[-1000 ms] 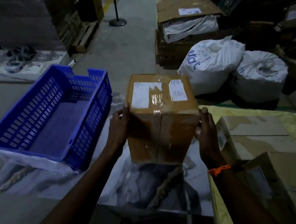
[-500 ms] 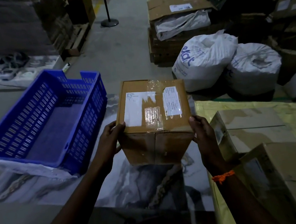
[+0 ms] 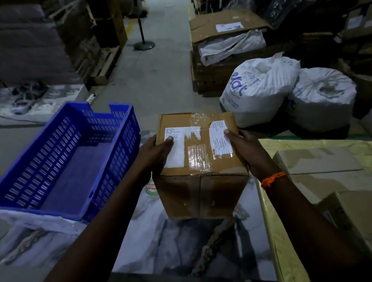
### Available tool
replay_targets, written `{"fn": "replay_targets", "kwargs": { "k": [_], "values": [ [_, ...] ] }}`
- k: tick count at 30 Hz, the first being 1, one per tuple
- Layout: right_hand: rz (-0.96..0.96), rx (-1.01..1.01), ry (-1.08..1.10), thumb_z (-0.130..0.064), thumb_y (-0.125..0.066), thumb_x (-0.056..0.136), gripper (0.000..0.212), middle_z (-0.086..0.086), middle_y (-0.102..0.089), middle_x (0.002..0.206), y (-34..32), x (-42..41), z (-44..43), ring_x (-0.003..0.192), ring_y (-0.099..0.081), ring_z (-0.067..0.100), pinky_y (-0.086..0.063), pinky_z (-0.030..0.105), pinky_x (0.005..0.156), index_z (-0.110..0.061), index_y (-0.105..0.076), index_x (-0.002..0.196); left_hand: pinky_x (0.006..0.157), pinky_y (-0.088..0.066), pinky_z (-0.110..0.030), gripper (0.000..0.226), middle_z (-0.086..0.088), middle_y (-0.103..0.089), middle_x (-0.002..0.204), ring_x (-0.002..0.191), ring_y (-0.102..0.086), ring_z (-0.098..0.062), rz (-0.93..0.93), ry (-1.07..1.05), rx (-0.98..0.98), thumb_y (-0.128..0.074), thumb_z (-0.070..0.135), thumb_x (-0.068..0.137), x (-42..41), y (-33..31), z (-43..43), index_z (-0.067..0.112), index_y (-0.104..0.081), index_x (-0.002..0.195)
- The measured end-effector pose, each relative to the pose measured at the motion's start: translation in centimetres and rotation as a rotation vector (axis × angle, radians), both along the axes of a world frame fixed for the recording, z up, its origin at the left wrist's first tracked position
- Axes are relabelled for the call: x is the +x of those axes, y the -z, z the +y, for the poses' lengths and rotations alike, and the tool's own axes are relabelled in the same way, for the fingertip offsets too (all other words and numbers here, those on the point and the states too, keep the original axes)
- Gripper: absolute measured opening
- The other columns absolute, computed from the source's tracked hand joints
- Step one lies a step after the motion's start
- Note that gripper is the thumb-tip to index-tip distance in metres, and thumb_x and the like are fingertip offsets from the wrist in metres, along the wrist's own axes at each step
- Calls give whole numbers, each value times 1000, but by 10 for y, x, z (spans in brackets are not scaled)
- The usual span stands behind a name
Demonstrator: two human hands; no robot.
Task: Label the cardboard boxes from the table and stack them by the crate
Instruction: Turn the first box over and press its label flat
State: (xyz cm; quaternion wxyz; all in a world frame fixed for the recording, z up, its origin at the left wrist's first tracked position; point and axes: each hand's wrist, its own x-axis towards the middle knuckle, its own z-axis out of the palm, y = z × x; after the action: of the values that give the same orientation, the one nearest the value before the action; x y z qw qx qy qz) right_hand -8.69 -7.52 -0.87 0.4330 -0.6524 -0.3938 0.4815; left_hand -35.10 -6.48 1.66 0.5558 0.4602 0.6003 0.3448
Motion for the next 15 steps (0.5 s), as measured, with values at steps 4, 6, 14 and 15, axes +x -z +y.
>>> {"fn": "replay_targets", "kwargs": {
  "k": [4, 6, 14, 15],
  "values": [
    [77, -56, 0, -49, -70, 94, 44, 7, -79, 103, -5, -3, 4, 89, -78, 25, -63, 42, 81, -19, -67, 125, 73, -57, -29, 21, 4, -68, 107, 96, -70, -14, -91, -5, -13, -58, 28, 102, 6, -3, 3, 30, -55, 122],
    [78, -41, 13, -49, -70, 94, 44, 6, -79, 103, -8, -3, 1, 90, -78, 25, -63, 45, 85, -20, -67, 126, 76, -57, -30, 26, 7, -68, 106, 98, -70, -14, -87, -2, 15, -59, 25, 101, 6, -3, 3, 28, -55, 127],
    [123, 183, 119, -61, -69, 90, 44, -3, -73, 122, -9, 0, -14, 107, -73, 16, -58, 47, 95, -40, -59, 128, 93, -56, -32, 65, 6, -59, 136, 121, -59, -10, -96, 0, 281, -72, 17, 91, 0, -1, -7, 23, -42, 148],
    [130, 185, 140, -66, -66, 89, 46, -4, -72, 123, -9, 0, -16, 110, -72, 17, -57, 48, 98, -41, -59, 127, 94, -55, -32, 62, 8, -57, 137, 122, -58, -8, -98, -4, 304, -72, 19, 91, -2, 2, -10, 25, -44, 146]
  ]
}}
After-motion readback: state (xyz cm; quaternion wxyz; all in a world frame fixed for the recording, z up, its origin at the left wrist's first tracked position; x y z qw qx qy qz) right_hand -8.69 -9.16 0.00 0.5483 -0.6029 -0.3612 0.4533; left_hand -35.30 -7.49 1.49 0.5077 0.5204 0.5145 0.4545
